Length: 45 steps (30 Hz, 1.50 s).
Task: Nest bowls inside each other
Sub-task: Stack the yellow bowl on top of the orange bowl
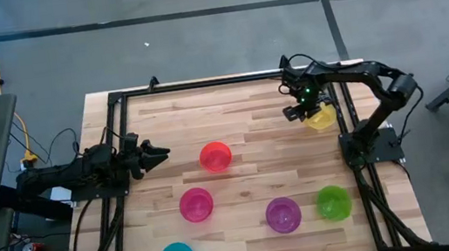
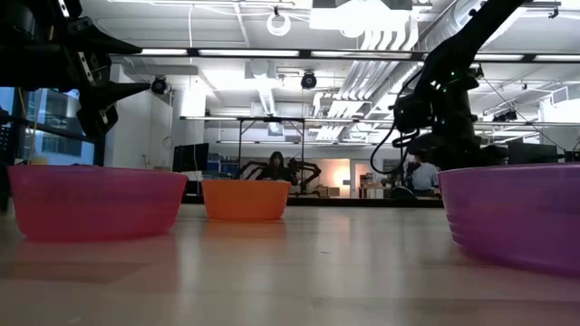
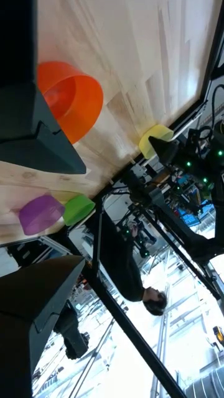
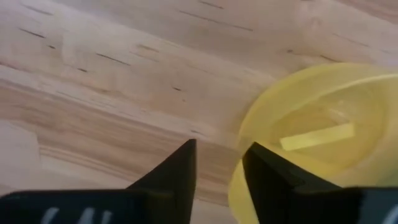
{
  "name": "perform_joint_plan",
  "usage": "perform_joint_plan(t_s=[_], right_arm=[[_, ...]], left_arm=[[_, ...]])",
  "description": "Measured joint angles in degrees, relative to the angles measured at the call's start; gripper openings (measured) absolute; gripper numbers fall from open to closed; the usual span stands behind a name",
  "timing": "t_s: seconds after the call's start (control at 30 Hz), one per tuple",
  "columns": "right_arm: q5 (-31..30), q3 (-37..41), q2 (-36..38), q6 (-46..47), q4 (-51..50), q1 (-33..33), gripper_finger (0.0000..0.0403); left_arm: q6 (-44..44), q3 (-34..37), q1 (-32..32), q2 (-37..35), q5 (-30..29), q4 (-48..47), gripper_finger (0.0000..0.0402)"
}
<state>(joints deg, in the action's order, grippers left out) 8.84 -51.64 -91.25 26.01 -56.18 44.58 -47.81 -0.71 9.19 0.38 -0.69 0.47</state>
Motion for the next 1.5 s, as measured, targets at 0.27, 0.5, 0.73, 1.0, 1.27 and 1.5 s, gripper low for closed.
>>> perform_joint_plan(t_s=[0.27, 0.5, 0.73, 1.0, 1.27, 1.5], right_arm=[[0.5, 0.0, -0.2, -0.5, 2.0, -0.7, 0.0011], [3.7, 0.0, -0.1, 0.1, 6.3, -5.2, 0.0011], [5.6, 0.0, -0.2, 2.3, 10.4, -10.3, 0.0016], [8.7, 0.0, -0.3, 4.7, 16.9, -12.9, 0.0092], [10.3, 0.0, -0.3, 3.4, 18.1, -12.3, 0.0147], [12.5, -1.5, -0.2, 0.7, 15.9, -10.0, 0.0149]], left_arm=[[0.7, 0.0, 0.0, 0.0, -0.2, 0.0, 0.0216], [2.0, 0.0, 0.0, 0.0, -1.6, 0.1, 0.0216], [2.6, 0.0, 0.0, 0.0, -2.6, 0.2, 0.0216], [2.6, 0.0, 0.0, 0.0, -2.6, 0.3, 0.0216], [2.5, 0.0, 0.0, 0.0, -2.6, 0.3, 0.0216], [2.4, 0.0, 0.0, 0.0, -2.6, 0.3, 0.0216]])
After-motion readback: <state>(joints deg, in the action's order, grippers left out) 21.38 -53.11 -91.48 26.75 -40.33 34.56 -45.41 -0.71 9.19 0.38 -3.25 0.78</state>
